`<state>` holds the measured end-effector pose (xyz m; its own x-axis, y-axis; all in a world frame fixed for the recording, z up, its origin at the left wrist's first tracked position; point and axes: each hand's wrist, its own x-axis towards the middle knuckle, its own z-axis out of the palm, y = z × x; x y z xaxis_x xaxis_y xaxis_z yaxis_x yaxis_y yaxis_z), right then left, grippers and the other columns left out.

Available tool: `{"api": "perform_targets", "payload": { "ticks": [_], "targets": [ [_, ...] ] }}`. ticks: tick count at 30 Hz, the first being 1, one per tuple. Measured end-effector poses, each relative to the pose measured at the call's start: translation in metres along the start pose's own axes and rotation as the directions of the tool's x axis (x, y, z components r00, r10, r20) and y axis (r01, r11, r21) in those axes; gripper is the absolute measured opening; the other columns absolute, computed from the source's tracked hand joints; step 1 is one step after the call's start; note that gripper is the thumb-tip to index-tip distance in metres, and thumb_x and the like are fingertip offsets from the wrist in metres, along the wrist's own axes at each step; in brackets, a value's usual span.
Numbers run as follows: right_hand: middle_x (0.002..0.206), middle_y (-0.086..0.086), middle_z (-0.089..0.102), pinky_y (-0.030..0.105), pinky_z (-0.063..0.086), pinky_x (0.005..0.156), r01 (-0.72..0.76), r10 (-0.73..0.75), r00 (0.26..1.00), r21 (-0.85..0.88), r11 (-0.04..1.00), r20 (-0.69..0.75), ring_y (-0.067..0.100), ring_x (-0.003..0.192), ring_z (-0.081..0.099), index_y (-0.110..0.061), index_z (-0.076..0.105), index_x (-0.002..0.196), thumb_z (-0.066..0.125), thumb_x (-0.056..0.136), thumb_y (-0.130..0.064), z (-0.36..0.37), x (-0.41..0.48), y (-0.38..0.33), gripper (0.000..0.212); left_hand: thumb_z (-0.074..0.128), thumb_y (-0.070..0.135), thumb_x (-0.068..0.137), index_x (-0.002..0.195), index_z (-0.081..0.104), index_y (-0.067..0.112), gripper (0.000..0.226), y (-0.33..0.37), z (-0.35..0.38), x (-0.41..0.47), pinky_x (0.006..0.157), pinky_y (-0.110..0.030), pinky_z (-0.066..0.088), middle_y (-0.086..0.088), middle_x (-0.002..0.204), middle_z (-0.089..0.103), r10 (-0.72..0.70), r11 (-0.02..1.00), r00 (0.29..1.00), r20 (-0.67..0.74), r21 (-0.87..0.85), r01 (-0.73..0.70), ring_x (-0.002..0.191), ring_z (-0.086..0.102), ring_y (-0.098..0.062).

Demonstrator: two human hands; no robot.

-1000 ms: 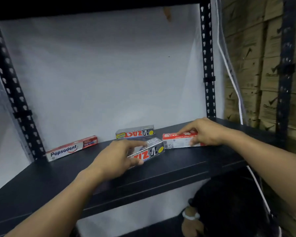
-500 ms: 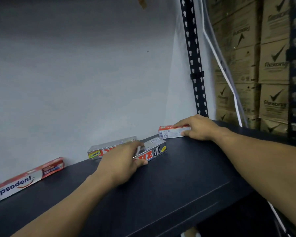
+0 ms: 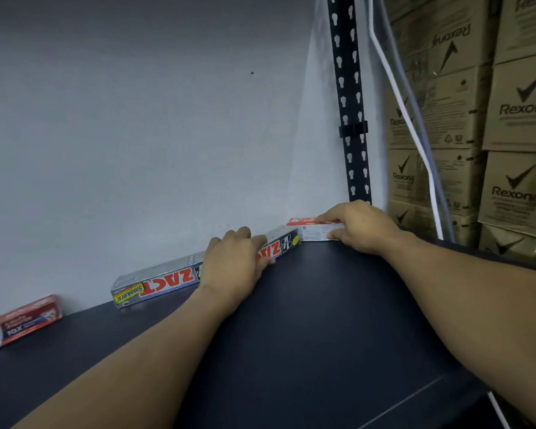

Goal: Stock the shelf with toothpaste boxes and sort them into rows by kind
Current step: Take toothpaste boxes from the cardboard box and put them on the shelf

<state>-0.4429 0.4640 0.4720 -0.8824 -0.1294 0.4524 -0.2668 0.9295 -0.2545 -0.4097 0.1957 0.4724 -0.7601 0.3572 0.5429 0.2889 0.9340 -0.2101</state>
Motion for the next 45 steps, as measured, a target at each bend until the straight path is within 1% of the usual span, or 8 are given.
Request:
{"api": "perform_targets", "payload": {
  "ticks": [7, 12, 17, 23, 31, 38, 42, 45],
  "targets": [
    [0.136, -0.010, 0.061, 0.032, 0.042, 0.084, -0.001, 0.000, 1.000, -0.055, 0.998, -0.022, 0.022, 0.122, 0.055, -0.048, 0.057, 0.134, 0.065, 0.093, -0.028, 0.000, 0.000, 0.002, 0.046, 0.058, 0.052, 0.095, 0.134, 0.059, 0.032, 0.044, -0.010, 0.011, 0.005, 0.096, -0.040, 0.045, 0.003, 0.125, 0.063, -0.094, 0.984, 0.996, -0.001, -0.149, 0.093, 0.115, 0.057, -0.023],
    [0.137, -0.009, 0.060, 0.038, 0.037, 0.108, 0.091, -0.096, 0.995, -0.148, 0.985, -0.029, 0.022, 0.127, 0.051, -0.041, 0.054, 0.139, 0.064, 0.091, -0.032, -0.003, -0.006, -0.009, 0.050, 0.054, 0.056, 0.095, 0.137, 0.055, 0.030, 0.049, -0.018, 0.008, -0.007, 0.101, -0.043, 0.037, 0.004, 0.133, 0.059, -0.201, 0.966, 0.980, 0.006, -0.165, 0.199, 0.122, 0.052, -0.023],
    [0.146, -0.006, 0.052, 0.039, 0.026, 0.113, 0.208, -0.213, 0.977, -0.254, 0.945, 0.011, 0.018, 0.137, 0.042, -0.034, 0.046, 0.146, 0.057, 0.092, -0.052, -0.001, -0.022, -0.036, 0.058, 0.049, 0.060, 0.095, 0.134, 0.054, 0.028, 0.051, -0.039, -0.003, -0.035, 0.106, -0.045, 0.036, 0.004, 0.132, 0.060, -0.292, 0.933, 0.955, 0.059, -0.204, 0.298, 0.124, 0.052, -0.021],
    [0.151, -0.005, 0.048, 0.041, 0.029, 0.117, 0.201, -0.183, 0.976, -0.173, 0.964, 0.115, 0.018, 0.139, 0.041, -0.034, 0.046, 0.145, 0.047, 0.093, -0.062, -0.005, -0.061, -0.081, 0.059, 0.049, 0.058, 0.095, 0.133, 0.049, 0.035, 0.045, -0.040, -0.032, -0.082, 0.114, -0.053, 0.024, 0.011, 0.129, 0.057, -0.298, 0.912, 0.950, 0.091, -0.267, 0.311, 0.131, 0.046, -0.017],
    [0.158, -0.004, 0.037, 0.043, 0.025, 0.118, 0.158, -0.146, 0.976, -0.063, 0.985, 0.159, 0.015, 0.147, 0.030, -0.037, 0.038, 0.150, 0.040, 0.093, -0.070, -0.028, -0.156, -0.152, 0.067, 0.033, 0.070, 0.095, 0.151, 0.036, 0.035, 0.066, -0.024, -0.092, -0.167, 0.121, -0.055, 0.018, 0.007, 0.160, 0.035, -0.227, 0.934, 0.940, 0.253, -0.217, 0.284, 0.149, 0.028, -0.014],
    [0.162, -0.008, 0.028, 0.046, 0.014, 0.122, 0.238, -0.235, 0.971, -0.046, 0.970, 0.050, 0.013, 0.151, 0.019, -0.038, 0.028, 0.154, 0.018, 0.098, -0.068, -0.020, -0.276, -0.206, 0.065, 0.026, 0.069, 0.096, 0.140, 0.053, 0.035, 0.063, -0.006, -0.146, -0.283, 0.117, -0.045, 0.029, 0.012, 0.149, 0.050, -0.213, 0.959, 0.970, 0.117, -0.164, 0.230, 0.139, 0.044, -0.013],
    [0.168, -0.005, -0.002, 0.048, 0.002, 0.124, 0.288, -0.288, 0.956, -0.019, 0.958, -0.058, 0.017, 0.154, -0.010, -0.036, 0.012, 0.159, 0.025, 0.100, -0.064, 0.004, -0.344, -0.218, 0.067, 0.031, 0.064, 0.098, 0.156, 0.031, 0.029, 0.068, 0.007, -0.136, -0.354, 0.122, -0.052, 0.016, 0.003, 0.163, 0.029, -0.143, 0.988, 0.990, 0.007, -0.059, 0.143, 0.151, 0.023, -0.020],
    [0.168, -0.005, 0.001, 0.047, 0.007, 0.125, 0.273, -0.276, 0.961, 0.090, 0.958, 0.016, 0.014, 0.154, -0.008, -0.036, 0.013, 0.159, 0.026, 0.101, -0.062, 0.043, -0.386, -0.218, 0.065, 0.042, 0.057, 0.098, 0.154, 0.035, 0.026, 0.065, 0.014, -0.120, -0.394, 0.121, -0.059, 0.016, -0.001, 0.169, 0.007, -0.133, 0.983, 0.990, -0.040, -0.132, 0.127, 0.156, 0.002, -0.023]
  ]
}}
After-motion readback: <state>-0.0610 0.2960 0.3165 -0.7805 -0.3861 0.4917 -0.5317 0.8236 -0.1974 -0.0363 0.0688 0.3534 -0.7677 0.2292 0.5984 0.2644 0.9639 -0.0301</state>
